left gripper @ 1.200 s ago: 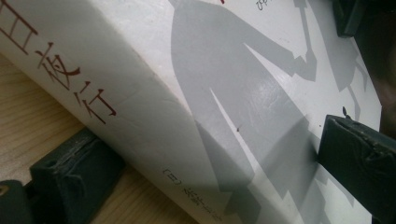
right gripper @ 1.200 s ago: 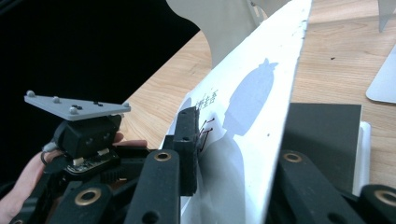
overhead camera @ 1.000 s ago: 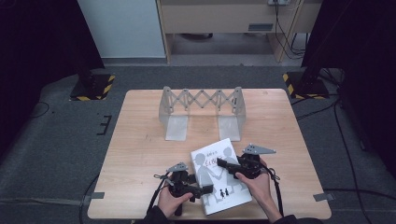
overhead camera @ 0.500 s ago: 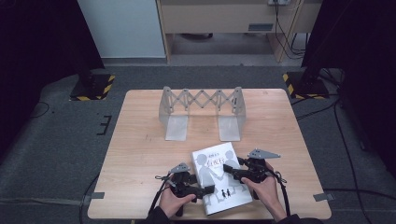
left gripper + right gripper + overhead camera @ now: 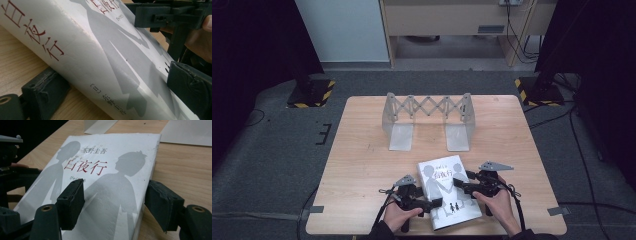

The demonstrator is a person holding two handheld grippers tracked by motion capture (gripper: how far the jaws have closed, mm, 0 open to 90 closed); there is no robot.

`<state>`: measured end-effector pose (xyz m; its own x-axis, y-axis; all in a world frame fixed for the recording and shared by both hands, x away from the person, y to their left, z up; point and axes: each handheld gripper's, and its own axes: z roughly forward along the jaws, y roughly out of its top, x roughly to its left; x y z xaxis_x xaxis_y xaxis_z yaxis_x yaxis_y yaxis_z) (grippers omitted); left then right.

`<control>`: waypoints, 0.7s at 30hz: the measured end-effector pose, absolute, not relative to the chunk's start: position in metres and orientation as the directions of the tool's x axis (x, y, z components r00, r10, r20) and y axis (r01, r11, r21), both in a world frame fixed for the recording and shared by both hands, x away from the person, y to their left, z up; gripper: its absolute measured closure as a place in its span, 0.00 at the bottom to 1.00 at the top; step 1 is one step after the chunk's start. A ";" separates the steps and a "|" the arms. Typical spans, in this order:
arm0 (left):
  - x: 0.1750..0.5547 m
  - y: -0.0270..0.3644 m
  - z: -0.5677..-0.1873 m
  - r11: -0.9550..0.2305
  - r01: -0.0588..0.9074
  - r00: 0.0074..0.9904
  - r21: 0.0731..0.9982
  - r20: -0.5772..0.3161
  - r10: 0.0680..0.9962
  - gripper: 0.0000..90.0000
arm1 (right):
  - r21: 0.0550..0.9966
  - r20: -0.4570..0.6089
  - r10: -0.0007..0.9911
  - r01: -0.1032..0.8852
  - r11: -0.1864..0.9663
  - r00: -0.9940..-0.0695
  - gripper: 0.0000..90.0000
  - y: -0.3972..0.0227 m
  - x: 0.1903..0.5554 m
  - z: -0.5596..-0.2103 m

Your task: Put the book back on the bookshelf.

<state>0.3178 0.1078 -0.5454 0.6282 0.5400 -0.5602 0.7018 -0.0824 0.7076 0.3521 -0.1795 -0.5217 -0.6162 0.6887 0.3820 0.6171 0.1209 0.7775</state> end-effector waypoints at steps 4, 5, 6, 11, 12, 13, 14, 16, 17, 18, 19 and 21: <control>0.318 0.108 -0.545 -0.083 0.702 0.628 0.708 -0.560 0.541 0.04 | 0.771 0.392 0.688 0.626 0.116 -0.611 0.34 -0.184 0.350 -0.523; 0.318 0.108 -0.545 -0.083 0.702 0.628 0.708 -0.560 0.541 0.04 | 0.773 0.396 0.687 0.625 0.109 -0.609 0.34 -0.184 0.350 -0.524; 0.318 0.108 -0.545 -0.083 0.701 0.629 0.708 -0.559 0.541 0.04 | 0.769 0.400 0.688 0.630 0.107 -0.606 0.33 -0.185 0.350 -0.525; 0.319 0.108 -0.545 -0.089 0.698 0.633 0.710 -0.555 0.540 0.04 | 0.745 0.441 0.685 0.662 0.080 -0.580 0.27 -0.188 0.351 -0.528; 0.319 0.108 -0.545 -0.089 0.698 0.633 0.711 -0.554 0.540 0.04 | 0.746 0.441 0.685 0.661 0.080 -0.580 0.27 -0.188 0.351 -0.528; 0.319 0.108 -0.545 -0.089 0.697 0.634 0.711 -0.554 0.540 0.04 | 0.748 0.436 0.685 0.658 0.083 -0.583 0.27 -0.188 0.352 -0.529; 0.319 0.108 -0.545 -0.091 0.697 0.634 0.711 -0.553 0.540 0.04 | 0.747 0.441 0.683 0.660 0.081 -0.582 0.27 -0.188 0.352 -0.529; 0.319 0.107 -0.544 -0.092 0.702 0.630 0.706 -0.555 0.544 0.04 | 0.740 0.454 0.678 0.668 0.073 -0.578 0.27 -0.187 0.353 -0.530; 0.320 0.107 -0.544 -0.096 0.701 0.632 0.706 -0.553 0.543 0.04 | 0.739 0.460 0.675 0.671 0.069 -0.576 0.27 -0.187 0.353 -0.530; 0.320 0.107 -0.544 -0.099 0.702 0.632 0.706 -0.553 0.543 0.04 | 0.741 0.459 0.673 0.668 0.071 -0.580 0.27 -0.187 0.354 -0.531; 0.321 0.107 -0.544 -0.099 0.702 0.633 0.705 -0.553 0.542 0.04 | 0.738 0.466 0.670 0.671 0.066 -0.578 0.28 -0.186 0.354 -0.531; 0.321 0.107 -0.543 -0.104 0.704 0.632 0.703 -0.552 0.543 0.04 | 0.735 0.481 0.658 0.675 0.057 -0.580 0.28 -0.183 0.354 -0.532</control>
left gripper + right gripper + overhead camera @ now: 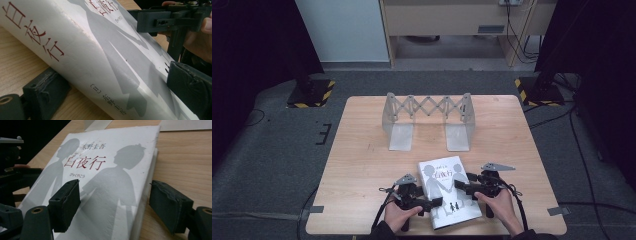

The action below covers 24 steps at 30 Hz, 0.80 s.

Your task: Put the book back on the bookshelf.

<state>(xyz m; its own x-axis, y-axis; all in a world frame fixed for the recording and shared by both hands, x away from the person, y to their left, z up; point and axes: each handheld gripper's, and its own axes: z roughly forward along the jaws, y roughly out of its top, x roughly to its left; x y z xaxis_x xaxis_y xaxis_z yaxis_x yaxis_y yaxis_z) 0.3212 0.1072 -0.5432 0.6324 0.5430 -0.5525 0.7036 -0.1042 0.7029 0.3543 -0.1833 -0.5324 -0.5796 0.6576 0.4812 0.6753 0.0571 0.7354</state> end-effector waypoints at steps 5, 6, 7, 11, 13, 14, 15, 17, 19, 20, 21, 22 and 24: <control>0.322 0.108 -0.543 -0.102 0.708 0.627 0.699 -0.556 0.545 0.04 | 0.720 0.502 0.644 0.692 0.058 -0.577 0.28 -0.175 0.354 -0.531; 0.322 0.108 -0.543 -0.098 0.711 0.624 0.696 -0.561 0.544 0.05 | 0.720 0.502 0.645 0.692 0.057 -0.576 0.28 -0.175 0.354 -0.531; 0.322 0.108 -0.543 -0.099 0.711 0.625 0.696 -0.562 0.542 0.05 | 0.725 0.495 0.648 0.687 0.060 -0.579 0.28 -0.175 0.354 -0.531; 0.322 0.108 -0.544 -0.096 0.706 0.629 0.701 -0.559 0.539 0.05 | 0.731 0.484 0.652 0.679 0.064 -0.583 0.28 -0.175 0.354 -0.531; 0.321 0.108 -0.545 -0.086 0.700 0.631 0.709 -0.558 0.539 0.05 | 0.731 0.486 0.653 0.679 0.060 -0.581 0.28 -0.174 0.353 -0.531; 0.320 0.107 -0.545 -0.082 0.702 0.626 0.707 -0.559 0.543 0.04 | 0.732 0.485 0.653 0.679 0.061 -0.582 0.28 -0.175 0.353 -0.531; 0.320 0.106 -0.545 -0.084 0.701 0.627 0.709 -0.556 0.545 0.04 | 0.731 0.487 0.653 0.680 0.059 -0.580 0.28 -0.174 0.353 -0.531; 0.320 0.106 -0.545 -0.083 0.701 0.627 0.708 -0.556 0.546 0.04 | 0.732 0.487 0.652 0.679 0.058 -0.581 0.28 -0.175 0.353 -0.531; 0.320 0.106 -0.545 -0.081 0.701 0.625 0.708 -0.556 0.548 0.04 | 0.733 0.486 0.651 0.678 0.058 -0.582 0.28 -0.175 0.353 -0.532; 0.319 0.106 -0.545 -0.076 0.703 0.621 0.707 -0.559 0.550 0.04 | 0.733 0.487 0.651 0.678 0.058 -0.582 0.28 -0.175 0.353 -0.532; 0.319 0.106 -0.545 -0.073 0.704 0.619 0.707 -0.559 0.551 0.04 | 0.734 0.486 0.651 0.677 0.058 -0.583 0.28 -0.175 0.353 -0.532; 0.319 0.105 -0.545 -0.072 0.704 0.618 0.707 -0.559 0.552 0.04 | 0.734 0.486 0.652 0.677 0.058 -0.583 0.28 -0.175 0.353 -0.532; 0.319 0.106 -0.545 -0.070 0.704 0.618 0.707 -0.561 0.552 0.04 | 0.733 0.488 0.653 0.678 0.052 -0.579 0.29 -0.174 0.353 -0.531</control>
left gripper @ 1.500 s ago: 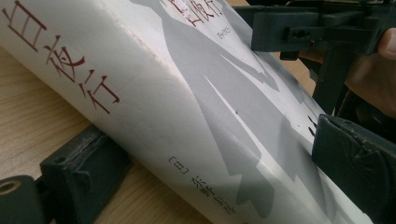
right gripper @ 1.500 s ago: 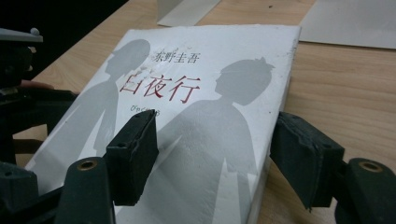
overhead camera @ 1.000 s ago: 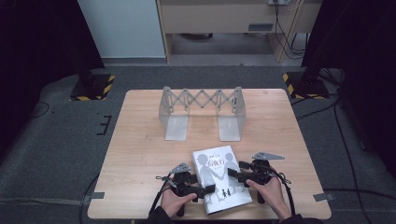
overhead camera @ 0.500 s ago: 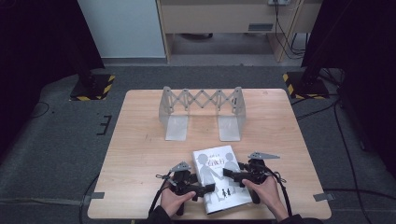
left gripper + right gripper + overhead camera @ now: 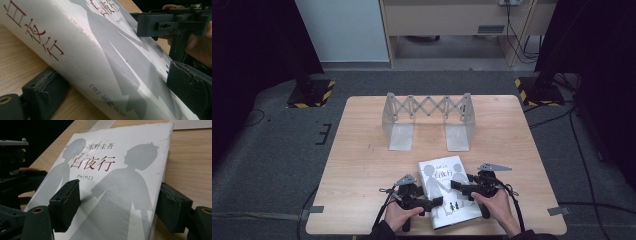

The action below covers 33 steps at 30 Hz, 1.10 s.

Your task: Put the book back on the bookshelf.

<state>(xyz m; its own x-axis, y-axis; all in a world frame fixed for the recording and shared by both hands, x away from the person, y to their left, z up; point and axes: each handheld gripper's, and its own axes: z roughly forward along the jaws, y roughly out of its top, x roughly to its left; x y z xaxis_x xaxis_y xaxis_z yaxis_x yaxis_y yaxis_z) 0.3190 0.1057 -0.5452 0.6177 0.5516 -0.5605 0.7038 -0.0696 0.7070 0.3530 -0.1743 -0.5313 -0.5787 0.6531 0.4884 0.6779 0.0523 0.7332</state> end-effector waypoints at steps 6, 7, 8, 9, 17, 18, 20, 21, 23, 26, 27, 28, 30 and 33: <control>0.322 0.107 -0.544 -0.091 0.702 0.626 0.706 -0.551 0.552 0.05 | 0.740 0.480 0.660 0.671 0.050 -0.578 0.35 -0.175 0.353 -0.528; 0.322 0.108 -0.543 -0.095 0.700 0.627 0.707 -0.547 0.555 0.05 | 0.745 0.473 0.662 0.666 0.052 -0.581 0.36 -0.175 0.353 -0.527; 0.322 0.108 -0.543 -0.097 0.700 0.627 0.708 -0.543 0.559 0.05 | 0.751 0.466 0.662 0.658 0.055 -0.587 0.38 -0.175 0.353 -0.526; 0.322 0.109 -0.543 -0.095 0.704 0.622 0.704 -0.546 0.560 0.06 | 0.754 0.462 0.663 0.654 0.055 -0.589 0.39 -0.175 0.353 -0.525; 0.322 0.115 -0.527 -0.069 0.641 0.648 0.765 -0.491 0.582 0.17 | 0.796 0.457 0.653 0.605 0.002 -0.604 0.47 -0.178 0.353 -0.516; 0.322 0.116 -0.525 -0.063 0.633 0.648 0.771 -0.484 0.588 0.18 | 0.806 0.449 0.652 0.592 -0.001 -0.611 0.48 -0.178 0.352 -0.514; 0.323 0.118 -0.522 -0.056 0.614 0.655 0.787 -0.469 0.592 0.20 | 0.822 0.440 0.649 0.570 -0.012 -0.621 0.49 -0.177 0.352 -0.511; 0.323 0.119 -0.520 -0.047 0.609 0.655 0.792 -0.468 0.593 0.22 | 0.829 0.434 0.649 0.559 -0.017 -0.625 0.50 -0.177 0.352 -0.510; 0.324 0.121 -0.517 -0.034 0.597 0.655 0.801 -0.463 0.597 0.25 | 0.839 0.431 0.647 0.543 -0.031 -0.629 0.51 -0.177 0.352 -0.507; 0.325 0.123 -0.513 -0.022 0.581 0.661 0.814 -0.456 0.595 0.28 | 0.852 0.426 0.644 0.521 -0.049 -0.636 0.52 -0.177 0.352 -0.505; 0.326 0.124 -0.512 -0.017 0.575 0.664 0.818 -0.454 0.594 0.29 | 0.856 0.424 0.642 0.515 -0.054 -0.638 0.52 -0.178 0.352 -0.504; 0.326 0.124 -0.511 -0.013 0.568 0.667 0.823 -0.452 0.592 0.30 | 0.859 0.425 0.640 0.508 -0.061 -0.640 0.53 -0.178 0.352 -0.503; 0.326 0.125 -0.509 0.003 0.555 0.672 0.832 -0.451 0.587 0.32 | 0.861 0.429 0.637 0.503 -0.074 -0.641 0.53 -0.179 0.351 -0.502; 0.327 0.124 -0.506 0.002 0.542 0.679 0.841 -0.439 0.588 0.34 | 0.869 0.423 0.634 0.489 -0.079 -0.647 0.53 -0.180 0.351 -0.501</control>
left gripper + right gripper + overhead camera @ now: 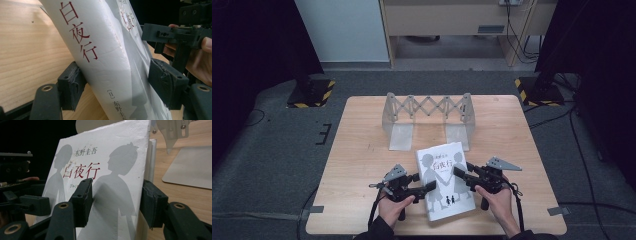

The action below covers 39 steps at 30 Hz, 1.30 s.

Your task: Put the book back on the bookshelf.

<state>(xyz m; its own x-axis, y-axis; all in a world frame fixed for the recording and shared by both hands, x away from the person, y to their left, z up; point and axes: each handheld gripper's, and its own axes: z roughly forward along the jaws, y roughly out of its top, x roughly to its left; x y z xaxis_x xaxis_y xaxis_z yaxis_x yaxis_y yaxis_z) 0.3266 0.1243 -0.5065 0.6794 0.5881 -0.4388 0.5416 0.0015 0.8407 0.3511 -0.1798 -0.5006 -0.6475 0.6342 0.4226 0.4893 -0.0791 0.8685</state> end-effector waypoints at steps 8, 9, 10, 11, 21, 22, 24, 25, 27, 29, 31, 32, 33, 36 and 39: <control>0.330 0.122 -0.505 0.015 0.538 0.686 0.843 -0.448 0.573 0.33 | 0.877 0.415 0.627 0.472 -0.084 -0.660 0.54 -0.180 0.350 -0.499; 0.331 0.122 -0.505 0.016 0.537 0.688 0.844 -0.449 0.570 0.33 | 0.878 0.415 0.624 0.470 -0.085 -0.662 0.54 -0.180 0.351 -0.499; 0.332 0.121 -0.505 0.016 0.537 0.687 0.844 -0.448 0.573 0.33 | 0.880 0.411 0.623 0.468 -0.081 -0.665 0.54 -0.180 0.351 -0.499; 0.332 0.120 -0.504 0.016 0.532 0.686 0.847 -0.442 0.577 0.33 | 0.882 0.407 0.623 0.464 -0.077 -0.668 0.54 -0.180 0.351 -0.498; 0.338 0.120 -0.503 0.025 0.537 0.688 0.843 -0.454 0.566 0.32 | 0.894 0.388 0.624 0.442 -0.074 -0.679 0.58 -0.183 0.350 -0.496; 0.338 0.120 -0.503 0.020 0.533 0.692 0.846 -0.449 0.565 0.32 | 0.894 0.386 0.624 0.442 -0.073 -0.679 0.58 -0.183 0.350 -0.496; 0.339 0.120 -0.503 0.014 0.532 0.697 0.847 -0.447 0.560 0.32 | 0.893 0.390 0.621 0.444 -0.075 -0.680 0.58 -0.183 0.350 -0.496; 0.339 0.119 -0.504 0.013 0.532 0.701 0.847 -0.449 0.555 0.32 | 0.893 0.391 0.619 0.444 -0.075 -0.682 0.58 -0.182 0.350 -0.496; 0.338 0.118 -0.504 0.024 0.536 0.701 0.844 -0.461 0.544 0.32 | 0.896 0.387 0.609 0.439 -0.070 -0.692 0.58 -0.181 0.350 -0.496; 0.337 0.115 -0.503 0.019 0.526 0.710 0.850 -0.451 0.540 0.33 | 0.897 0.388 0.592 0.437 -0.066 -0.706 0.58 -0.179 0.349 -0.495; 0.335 0.116 -0.503 0.054 0.532 0.700 0.845 -0.475 0.533 0.35 | 0.897 0.390 0.575 0.437 -0.063 -0.719 0.59 -0.175 0.347 -0.494; 0.334 0.116 -0.503 0.055 0.532 0.699 0.845 -0.475 0.535 0.38 | 0.903 0.373 0.584 0.426 -0.052 -0.721 0.59 -0.175 0.347 -0.493; 0.333 0.116 -0.502 0.053 0.528 0.700 0.848 -0.469 0.538 0.38 | 0.902 0.377 0.584 0.428 -0.056 -0.719 0.60 -0.175 0.347 -0.493; 0.332 0.116 -0.500 0.060 0.531 0.695 0.845 -0.474 0.540 0.40 | 0.894 0.400 0.578 0.442 -0.075 -0.711 0.60 -0.176 0.348 -0.494; 0.330 0.115 -0.498 0.077 0.531 0.690 0.844 -0.484 0.538 0.43 | 0.886 0.419 0.579 0.454 -0.094 -0.699 0.59 -0.178 0.350 -0.494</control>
